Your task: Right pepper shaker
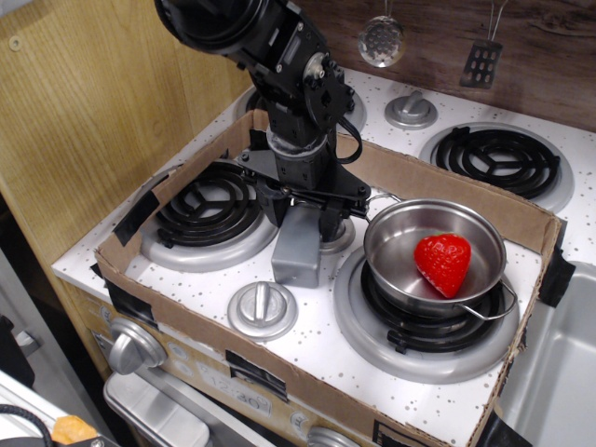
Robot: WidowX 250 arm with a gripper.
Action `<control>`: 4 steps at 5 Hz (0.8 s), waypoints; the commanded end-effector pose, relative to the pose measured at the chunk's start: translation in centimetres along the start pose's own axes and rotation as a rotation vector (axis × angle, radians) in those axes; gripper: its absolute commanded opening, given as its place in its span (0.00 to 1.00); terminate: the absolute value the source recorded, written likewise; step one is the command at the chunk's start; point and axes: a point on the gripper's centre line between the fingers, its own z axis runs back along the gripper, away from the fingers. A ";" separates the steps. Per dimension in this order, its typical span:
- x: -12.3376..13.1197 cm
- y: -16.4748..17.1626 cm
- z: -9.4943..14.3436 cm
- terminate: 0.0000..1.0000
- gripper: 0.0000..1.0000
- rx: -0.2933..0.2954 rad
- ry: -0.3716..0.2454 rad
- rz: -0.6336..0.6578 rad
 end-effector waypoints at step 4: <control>2.8 0.1 4.0 0.00 0.00 0.006 -0.337 0.046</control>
